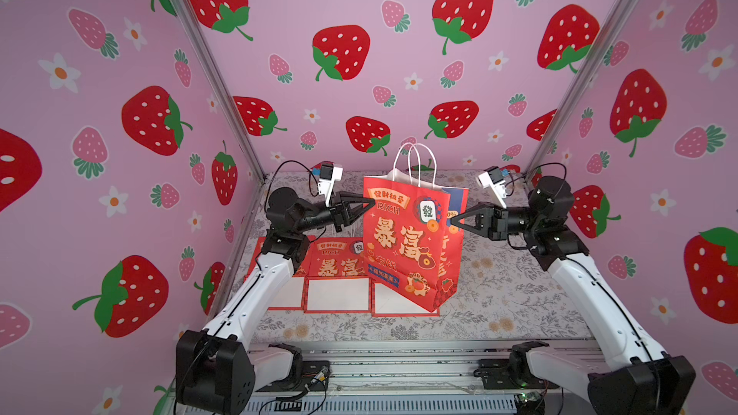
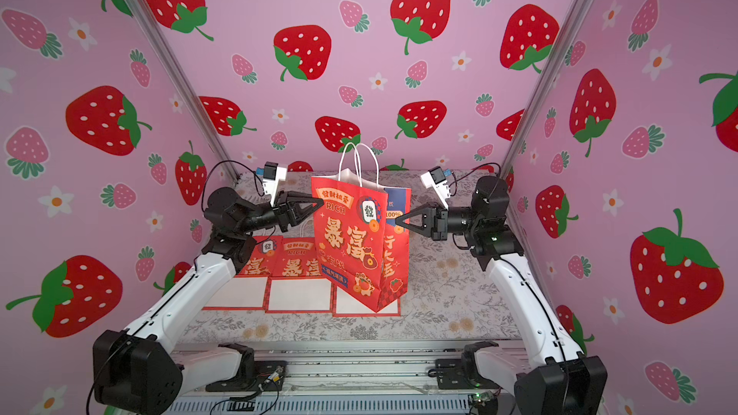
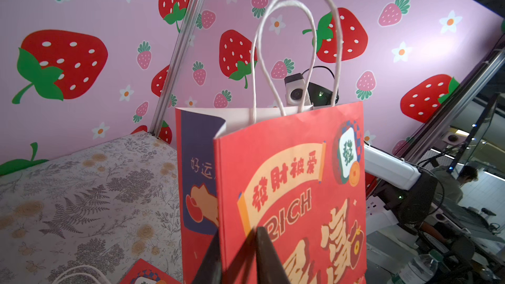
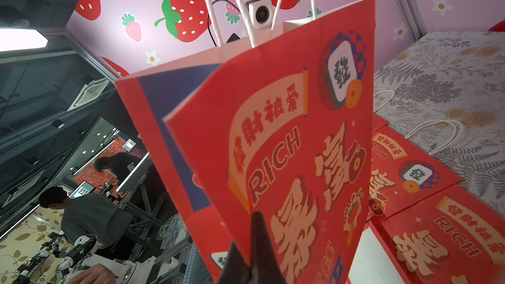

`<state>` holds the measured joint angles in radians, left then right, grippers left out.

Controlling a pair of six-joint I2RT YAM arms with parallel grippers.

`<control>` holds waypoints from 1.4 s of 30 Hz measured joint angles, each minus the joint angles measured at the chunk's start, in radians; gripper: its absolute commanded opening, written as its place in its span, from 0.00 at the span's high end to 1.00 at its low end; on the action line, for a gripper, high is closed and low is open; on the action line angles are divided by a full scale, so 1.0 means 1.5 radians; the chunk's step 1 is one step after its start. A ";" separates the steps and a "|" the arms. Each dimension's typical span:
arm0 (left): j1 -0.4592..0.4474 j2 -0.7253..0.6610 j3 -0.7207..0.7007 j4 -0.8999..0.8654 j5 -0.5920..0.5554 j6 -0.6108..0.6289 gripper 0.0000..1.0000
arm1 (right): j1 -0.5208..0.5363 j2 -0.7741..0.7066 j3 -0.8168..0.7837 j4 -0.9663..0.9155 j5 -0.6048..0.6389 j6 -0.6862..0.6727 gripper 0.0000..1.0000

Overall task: Put away the paper bag
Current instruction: Press the paper bag.

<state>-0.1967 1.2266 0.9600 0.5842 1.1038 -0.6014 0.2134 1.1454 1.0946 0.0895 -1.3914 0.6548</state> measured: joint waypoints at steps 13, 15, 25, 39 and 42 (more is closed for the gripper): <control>0.000 0.002 0.003 -0.023 -0.003 0.017 1.00 | 0.038 0.003 0.005 0.054 0.046 0.046 0.63; 0.000 0.007 0.004 -0.025 -0.006 0.019 1.00 | 0.043 0.002 0.009 0.057 0.050 0.050 0.55; 0.002 0.022 0.004 -0.043 -0.027 0.019 1.00 | 0.076 -0.008 0.026 0.043 0.071 0.034 0.10; 0.015 0.020 0.004 -0.051 -0.089 0.019 1.00 | 0.163 0.038 0.081 -0.061 0.314 -0.046 0.21; 0.016 0.016 0.004 -0.054 -0.096 0.019 1.00 | 0.184 0.040 0.091 -0.093 0.361 -0.071 0.24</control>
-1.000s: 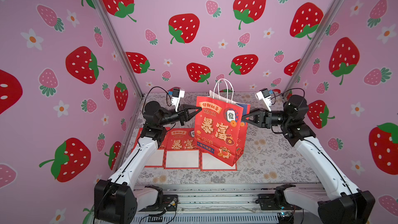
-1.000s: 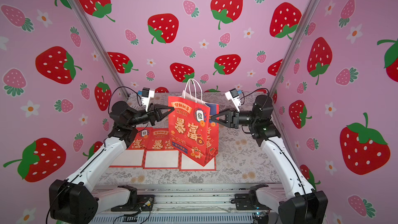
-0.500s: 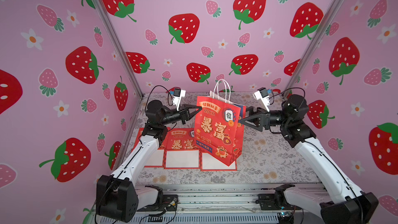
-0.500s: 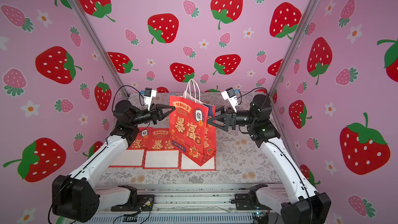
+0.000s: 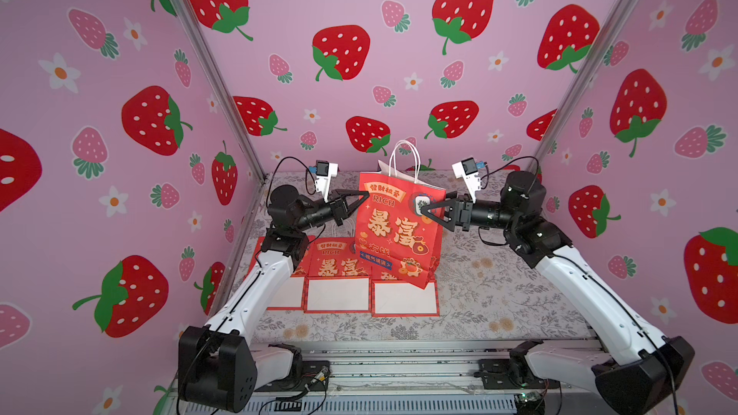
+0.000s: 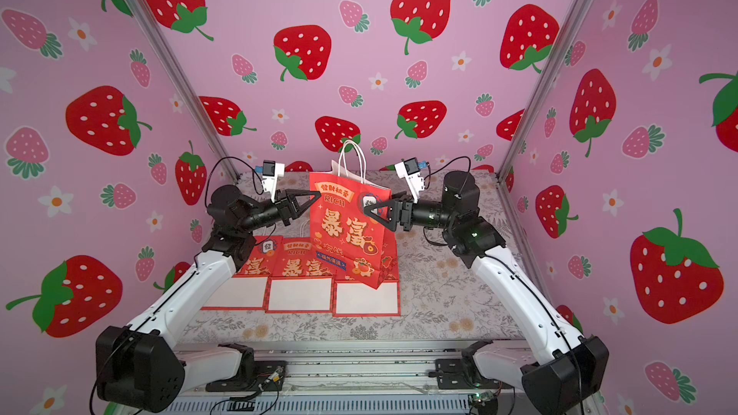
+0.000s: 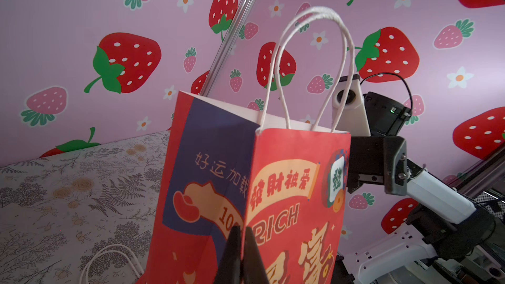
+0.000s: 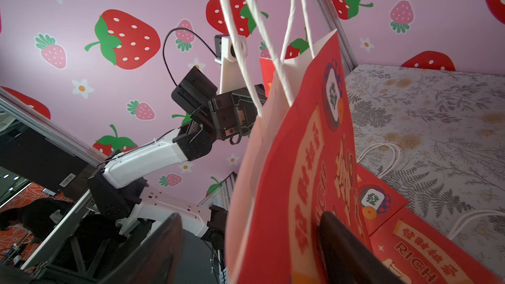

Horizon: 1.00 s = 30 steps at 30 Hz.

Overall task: Put away the paper bag
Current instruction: Press the paper bag.

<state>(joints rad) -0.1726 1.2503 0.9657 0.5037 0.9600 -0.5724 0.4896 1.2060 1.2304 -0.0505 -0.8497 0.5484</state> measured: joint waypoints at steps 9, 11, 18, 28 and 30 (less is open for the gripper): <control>0.002 -0.013 0.000 0.001 -0.007 -0.001 1.00 | 0.041 0.008 0.021 -0.033 0.089 -0.051 0.38; 0.002 -0.014 0.000 0.003 -0.006 -0.003 1.00 | 0.047 0.018 0.022 -0.035 0.098 -0.055 0.41; 0.003 -0.014 0.000 0.010 -0.007 -0.010 1.00 | 0.074 0.044 0.028 -0.037 0.137 -0.068 0.54; 0.003 -0.008 0.000 0.016 0.009 -0.018 1.00 | 0.081 0.035 0.024 -0.034 0.191 -0.072 0.64; 0.003 -0.008 0.000 0.016 0.013 -0.019 1.00 | 0.081 0.025 0.019 -0.032 0.200 -0.072 0.63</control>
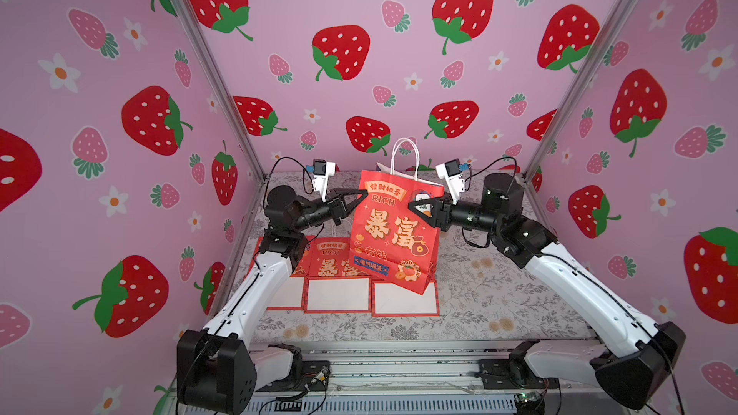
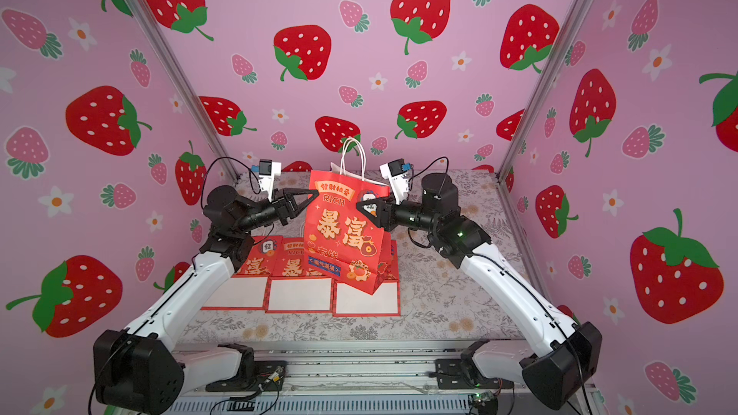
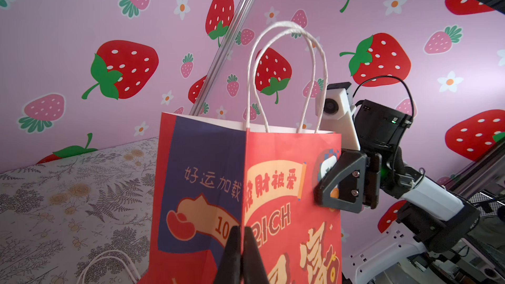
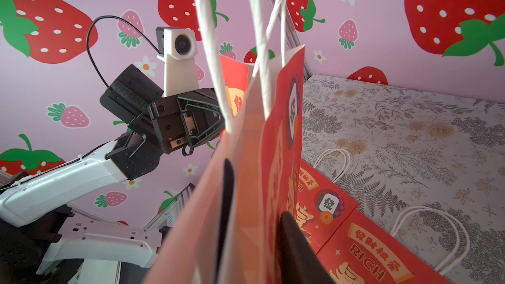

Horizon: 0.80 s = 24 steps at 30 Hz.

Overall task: Put away the paper bag
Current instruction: Press the paper bag.

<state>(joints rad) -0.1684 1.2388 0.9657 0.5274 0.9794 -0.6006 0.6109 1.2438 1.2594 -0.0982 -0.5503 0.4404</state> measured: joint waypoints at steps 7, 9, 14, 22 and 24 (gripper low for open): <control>-0.001 0.000 0.000 0.000 0.004 0.001 1.00 | 0.001 -0.025 -0.009 0.005 0.013 0.000 0.63; -0.001 0.000 0.000 0.001 0.004 0.001 1.00 | 0.001 -0.025 -0.009 0.008 0.012 0.001 0.63; -0.001 0.000 0.000 0.001 0.005 0.001 1.00 | 0.001 -0.025 -0.011 0.013 0.011 0.003 0.65; -0.001 0.000 0.000 0.001 0.006 0.002 1.00 | 0.001 -0.026 -0.013 0.018 0.009 0.007 0.84; -0.001 -0.001 0.000 -0.003 0.005 0.004 1.00 | 0.001 -0.026 -0.013 0.018 0.008 0.007 0.87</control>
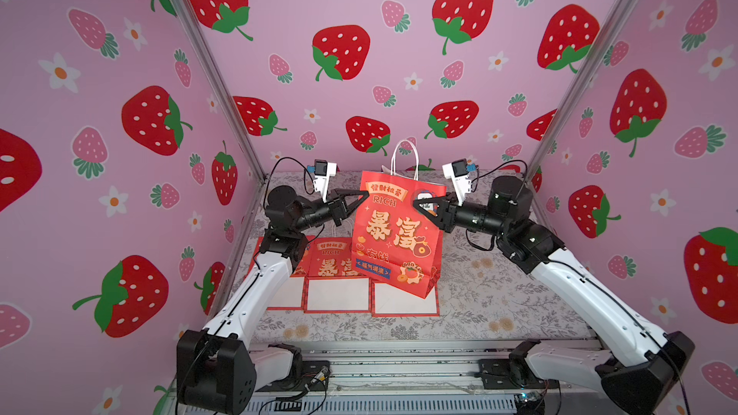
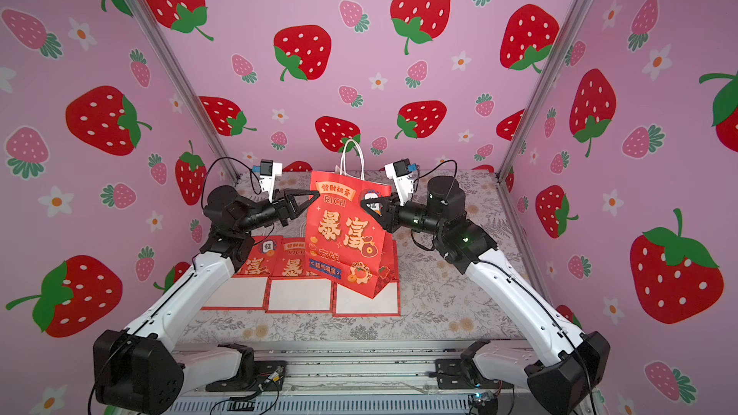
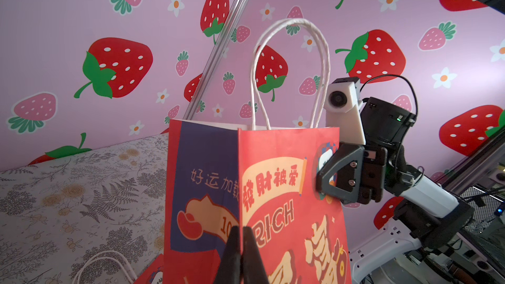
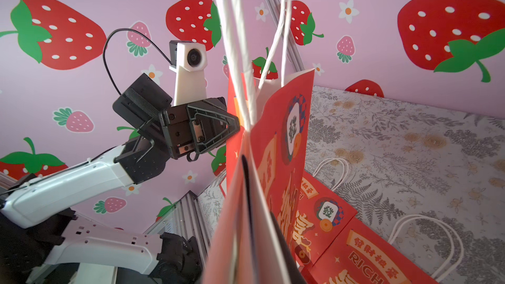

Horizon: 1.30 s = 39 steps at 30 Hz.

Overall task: Put away the paper bag
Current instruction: Press the paper bag.

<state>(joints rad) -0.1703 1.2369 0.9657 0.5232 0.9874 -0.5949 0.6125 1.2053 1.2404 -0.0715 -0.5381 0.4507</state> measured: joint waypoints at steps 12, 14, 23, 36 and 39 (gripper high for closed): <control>0.024 -0.044 -0.001 -0.036 0.000 0.026 0.37 | -0.179 0.013 0.000 -0.006 -0.229 0.056 1.00; 0.032 -0.055 -0.001 -0.039 0.003 0.030 0.31 | -0.220 0.022 0.003 -0.007 -0.297 0.072 1.00; 0.048 -0.073 0.000 -0.061 0.087 0.044 0.18 | -0.283 0.091 0.144 -0.011 -0.556 0.151 1.00; -0.036 -0.052 0.037 -0.209 0.206 0.159 0.16 | -0.283 0.167 0.349 0.039 -0.649 0.284 1.00; -0.064 -0.054 0.067 -0.260 0.224 0.208 0.16 | -0.283 0.180 0.388 0.046 -0.653 0.301 1.00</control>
<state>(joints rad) -0.2657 1.1561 1.0660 0.1333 1.3228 -0.2829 0.1886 1.4757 1.8225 -0.0032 -1.5173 0.9016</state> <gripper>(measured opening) 0.840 0.049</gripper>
